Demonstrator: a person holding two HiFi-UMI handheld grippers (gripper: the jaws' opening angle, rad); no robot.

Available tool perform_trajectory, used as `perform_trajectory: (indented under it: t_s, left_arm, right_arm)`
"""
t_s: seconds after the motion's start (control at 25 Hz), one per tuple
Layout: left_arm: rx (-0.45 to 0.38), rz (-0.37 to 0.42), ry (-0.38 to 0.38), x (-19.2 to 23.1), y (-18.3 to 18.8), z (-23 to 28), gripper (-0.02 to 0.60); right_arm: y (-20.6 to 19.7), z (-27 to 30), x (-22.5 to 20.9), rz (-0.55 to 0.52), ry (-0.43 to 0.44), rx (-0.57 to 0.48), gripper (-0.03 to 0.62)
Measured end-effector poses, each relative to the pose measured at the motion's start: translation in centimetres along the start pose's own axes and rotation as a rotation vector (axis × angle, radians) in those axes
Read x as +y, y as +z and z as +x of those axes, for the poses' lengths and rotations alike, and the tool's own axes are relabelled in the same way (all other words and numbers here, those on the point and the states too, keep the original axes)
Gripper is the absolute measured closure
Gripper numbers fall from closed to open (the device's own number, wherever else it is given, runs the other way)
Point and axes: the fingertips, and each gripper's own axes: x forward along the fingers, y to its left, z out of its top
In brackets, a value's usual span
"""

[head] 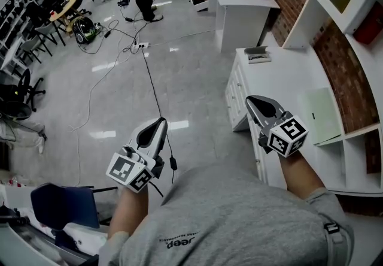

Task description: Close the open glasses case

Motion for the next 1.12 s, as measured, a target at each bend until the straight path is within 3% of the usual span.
perform_trajectory:
  t_s: [0.76,0.92,1.12]
  left_arm:
    - [0.048,0.021,-0.053,-5.3,-0.2,12.2,0.583]
    - [0.043,0.010,-0.054,-2.8,-0.5,13.5,0.583]
    - [0.023,-0.008,-0.081,3.8,-0.1,14.8,0.583]
  right_arm:
    - [1.0,-3.5,-10.3,-0.021,-0.010,-0.035,0.585]
    - [0.6,-0.9,-11.3,-0.020,0.003,-0.019,0.585]
    - [2.3,5.5,-11.3,-0.044,0.002,-0.026,0.585]
